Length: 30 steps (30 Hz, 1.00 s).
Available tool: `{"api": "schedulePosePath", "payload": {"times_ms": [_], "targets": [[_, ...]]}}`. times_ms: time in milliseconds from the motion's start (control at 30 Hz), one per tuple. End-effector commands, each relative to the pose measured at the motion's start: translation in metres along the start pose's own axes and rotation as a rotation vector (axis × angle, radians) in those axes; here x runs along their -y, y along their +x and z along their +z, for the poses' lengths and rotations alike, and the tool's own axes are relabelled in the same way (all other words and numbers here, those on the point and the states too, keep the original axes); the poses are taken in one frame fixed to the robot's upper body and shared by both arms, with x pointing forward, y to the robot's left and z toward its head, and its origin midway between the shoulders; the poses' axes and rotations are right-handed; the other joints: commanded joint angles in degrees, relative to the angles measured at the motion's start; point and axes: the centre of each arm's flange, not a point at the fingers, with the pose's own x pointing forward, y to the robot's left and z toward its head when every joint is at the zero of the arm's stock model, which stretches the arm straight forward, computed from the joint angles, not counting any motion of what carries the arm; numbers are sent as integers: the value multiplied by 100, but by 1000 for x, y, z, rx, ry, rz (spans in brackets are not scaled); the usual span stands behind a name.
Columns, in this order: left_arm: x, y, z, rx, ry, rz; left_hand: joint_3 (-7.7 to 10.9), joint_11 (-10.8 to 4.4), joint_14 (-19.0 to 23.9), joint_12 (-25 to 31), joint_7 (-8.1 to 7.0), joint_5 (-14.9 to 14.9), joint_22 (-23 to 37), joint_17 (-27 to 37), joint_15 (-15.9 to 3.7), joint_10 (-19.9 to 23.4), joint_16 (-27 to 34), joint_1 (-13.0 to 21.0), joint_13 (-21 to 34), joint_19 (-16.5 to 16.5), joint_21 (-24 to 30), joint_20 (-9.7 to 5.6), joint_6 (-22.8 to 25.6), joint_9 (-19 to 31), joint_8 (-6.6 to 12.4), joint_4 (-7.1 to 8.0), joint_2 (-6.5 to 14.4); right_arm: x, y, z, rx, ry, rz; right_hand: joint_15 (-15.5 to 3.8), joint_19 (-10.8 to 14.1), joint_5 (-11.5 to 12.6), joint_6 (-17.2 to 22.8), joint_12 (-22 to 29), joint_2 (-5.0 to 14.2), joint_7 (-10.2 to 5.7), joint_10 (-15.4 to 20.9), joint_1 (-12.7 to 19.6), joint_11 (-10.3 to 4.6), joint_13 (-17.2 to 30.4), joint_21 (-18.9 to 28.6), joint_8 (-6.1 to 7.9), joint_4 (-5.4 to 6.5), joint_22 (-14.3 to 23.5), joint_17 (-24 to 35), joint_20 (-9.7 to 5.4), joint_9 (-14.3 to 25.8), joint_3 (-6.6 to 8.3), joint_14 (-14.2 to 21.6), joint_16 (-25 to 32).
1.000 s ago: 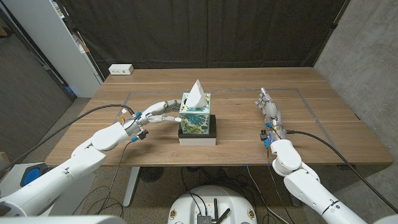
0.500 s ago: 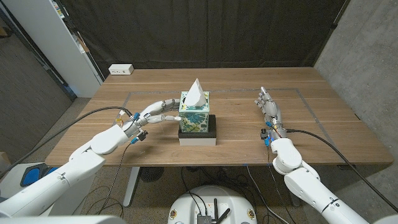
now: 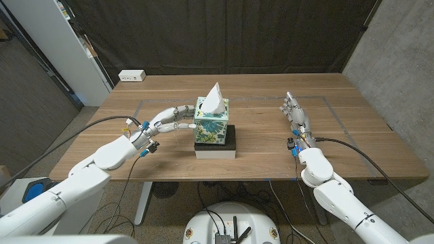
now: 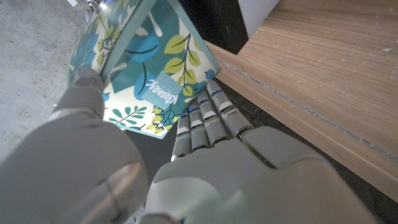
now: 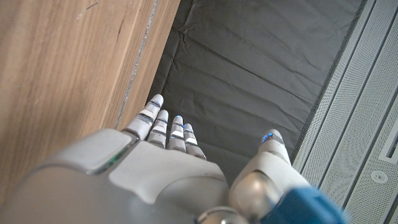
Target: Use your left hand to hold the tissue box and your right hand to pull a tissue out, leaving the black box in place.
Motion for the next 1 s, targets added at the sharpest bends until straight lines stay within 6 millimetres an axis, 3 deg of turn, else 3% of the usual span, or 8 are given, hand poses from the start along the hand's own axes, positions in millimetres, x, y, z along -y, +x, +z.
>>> {"api": "schedulePosePath", "payload": {"times_ms": [33,567,1000], "targets": [[-6,1,25,21,19,23,3,-10,70,11,19,29,21,30,-52,67,30,7,9,49,25,-10,64,11,30,16,76,5,5,4,5,-3,20,-11,14,14,47,24,1,18,45,11,-1,10,-11,22,-4,16,8,6,13,8,31,35],[-21,1,52,47,18,69,-36,-31,50,-29,4,22,26,34,-61,31,-5,-27,14,39,4,-12,34,20,-16,43,100,7,20,10,10,3,54,-7,40,15,50,26,11,20,57,16,2,10,-2,20,-4,16,3,-7,12,12,45,42],[-19,3,51,31,38,62,-52,-7,19,-63,4,23,30,38,-44,-8,-36,-41,17,0,-23,-1,6,23,-58,56,144,9,24,13,12,0,64,-10,56,15,41,32,15,32,77,18,0,10,2,14,-5,16,-1,-7,12,12,59,48]]}}
